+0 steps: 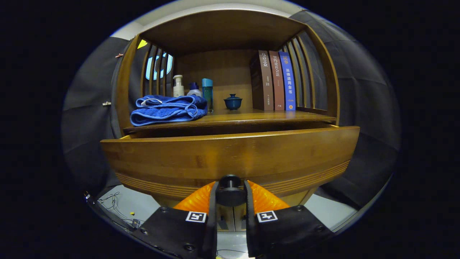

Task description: Pull open the drawer, take out the items inside it, and place them on the countertop above the cabinet.

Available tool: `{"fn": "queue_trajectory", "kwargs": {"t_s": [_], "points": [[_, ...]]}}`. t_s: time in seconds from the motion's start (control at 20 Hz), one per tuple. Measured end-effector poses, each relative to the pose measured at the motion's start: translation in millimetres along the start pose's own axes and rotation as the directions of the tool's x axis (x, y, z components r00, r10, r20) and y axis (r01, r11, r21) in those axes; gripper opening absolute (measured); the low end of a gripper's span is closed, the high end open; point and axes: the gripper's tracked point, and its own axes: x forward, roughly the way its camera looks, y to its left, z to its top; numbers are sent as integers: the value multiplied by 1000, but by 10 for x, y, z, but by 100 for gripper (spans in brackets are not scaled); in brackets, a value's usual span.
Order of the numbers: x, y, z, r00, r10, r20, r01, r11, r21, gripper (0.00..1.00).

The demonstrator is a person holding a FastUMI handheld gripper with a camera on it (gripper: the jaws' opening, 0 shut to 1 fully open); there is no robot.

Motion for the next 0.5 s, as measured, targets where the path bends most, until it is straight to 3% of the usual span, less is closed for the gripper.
{"fn": "queue_trajectory", "kwargs": {"t_s": [0.5], "points": [[-593,-49,-131,1000,8,-1,-8,1000,1,36]]}}
